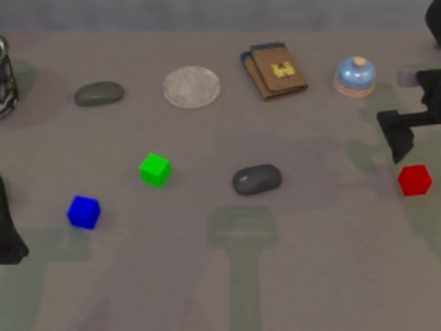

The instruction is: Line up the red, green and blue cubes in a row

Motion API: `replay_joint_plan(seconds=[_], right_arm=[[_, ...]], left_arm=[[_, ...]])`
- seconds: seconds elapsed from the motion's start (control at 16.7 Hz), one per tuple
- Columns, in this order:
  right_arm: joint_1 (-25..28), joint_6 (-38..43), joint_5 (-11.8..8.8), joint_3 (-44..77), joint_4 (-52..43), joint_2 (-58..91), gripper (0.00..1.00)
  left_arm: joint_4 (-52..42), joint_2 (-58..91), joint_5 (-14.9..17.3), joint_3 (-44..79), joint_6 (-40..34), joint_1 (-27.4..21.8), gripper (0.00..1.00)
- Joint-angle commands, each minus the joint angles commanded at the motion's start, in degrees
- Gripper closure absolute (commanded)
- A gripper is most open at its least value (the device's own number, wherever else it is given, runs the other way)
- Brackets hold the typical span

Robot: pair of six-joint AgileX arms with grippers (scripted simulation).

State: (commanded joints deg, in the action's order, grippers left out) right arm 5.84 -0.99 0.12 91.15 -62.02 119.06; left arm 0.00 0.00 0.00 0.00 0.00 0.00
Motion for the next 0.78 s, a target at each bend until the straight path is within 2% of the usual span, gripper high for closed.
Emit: replay_joint_plan(seconds=[0.48, 0.78], right_arm=[[0.34, 0.18, 0.05, -8.58, 15.74, 6.87, 0.00], [0.38, 0.21, 0.06, -9.48, 17.13, 7.72, 0.00]], left_arm=[[0.00, 0.00, 0.00, 0.00, 0.00, 0.00, 0.00], [0.00, 0.00, 0.00, 0.00, 0.00, 0.00, 0.00]])
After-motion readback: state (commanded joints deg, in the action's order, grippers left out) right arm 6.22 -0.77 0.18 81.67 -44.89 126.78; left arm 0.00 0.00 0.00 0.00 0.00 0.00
